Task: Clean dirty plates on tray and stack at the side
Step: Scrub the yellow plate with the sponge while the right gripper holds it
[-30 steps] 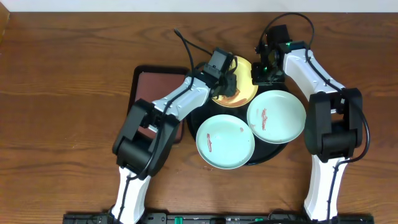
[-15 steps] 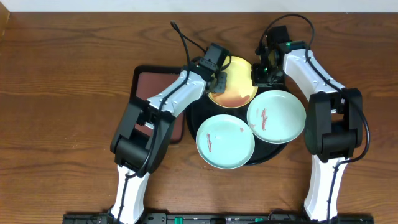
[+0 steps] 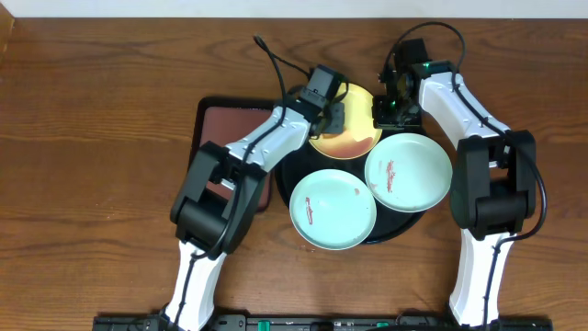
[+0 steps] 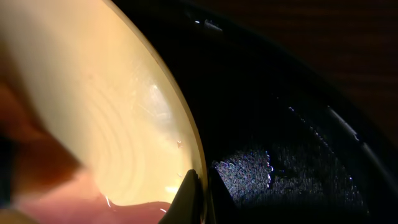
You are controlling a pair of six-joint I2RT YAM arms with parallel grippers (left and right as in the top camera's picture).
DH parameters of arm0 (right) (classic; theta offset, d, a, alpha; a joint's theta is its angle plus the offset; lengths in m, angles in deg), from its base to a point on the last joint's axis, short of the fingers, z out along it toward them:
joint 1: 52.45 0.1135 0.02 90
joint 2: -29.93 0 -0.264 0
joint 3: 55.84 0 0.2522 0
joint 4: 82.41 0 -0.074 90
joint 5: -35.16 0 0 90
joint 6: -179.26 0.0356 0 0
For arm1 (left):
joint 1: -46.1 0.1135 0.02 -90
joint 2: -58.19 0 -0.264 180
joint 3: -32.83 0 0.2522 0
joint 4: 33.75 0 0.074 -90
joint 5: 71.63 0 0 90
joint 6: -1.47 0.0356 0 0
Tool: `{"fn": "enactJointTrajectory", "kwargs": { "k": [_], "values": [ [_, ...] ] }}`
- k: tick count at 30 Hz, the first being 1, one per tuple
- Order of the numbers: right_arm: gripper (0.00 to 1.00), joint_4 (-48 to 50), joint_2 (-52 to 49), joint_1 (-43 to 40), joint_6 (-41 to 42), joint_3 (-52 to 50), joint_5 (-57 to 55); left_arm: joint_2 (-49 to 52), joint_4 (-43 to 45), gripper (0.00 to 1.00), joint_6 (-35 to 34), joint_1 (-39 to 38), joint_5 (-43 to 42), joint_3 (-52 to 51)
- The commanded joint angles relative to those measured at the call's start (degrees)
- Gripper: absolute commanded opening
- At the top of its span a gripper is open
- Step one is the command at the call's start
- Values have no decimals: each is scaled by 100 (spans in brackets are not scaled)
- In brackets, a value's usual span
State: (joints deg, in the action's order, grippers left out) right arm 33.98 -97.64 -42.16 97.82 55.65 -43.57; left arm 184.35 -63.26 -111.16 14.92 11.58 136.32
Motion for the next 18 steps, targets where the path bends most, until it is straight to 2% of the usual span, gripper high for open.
{"fn": "enactJointTrajectory", "kwargs": {
  "k": [1, 9, 11, 18],
  "values": [
    [1, -76, -109, 22, -20, -46, -74, 385, 33, 7, -431, -212, -977, 13],
    [1, -74, -109, 22, 63, -46, -74, 363, -391, 8, -398, -192, -1062, 15],
    [1, -87, -109, 22, 63, -46, -74, 337, -621, 7, -94, -140, -997, 15],
    [1, -96, -109, 22, 61, -46, -72, 293, -1340, 7, 603, 26, 1176, 168]
  ]
}}
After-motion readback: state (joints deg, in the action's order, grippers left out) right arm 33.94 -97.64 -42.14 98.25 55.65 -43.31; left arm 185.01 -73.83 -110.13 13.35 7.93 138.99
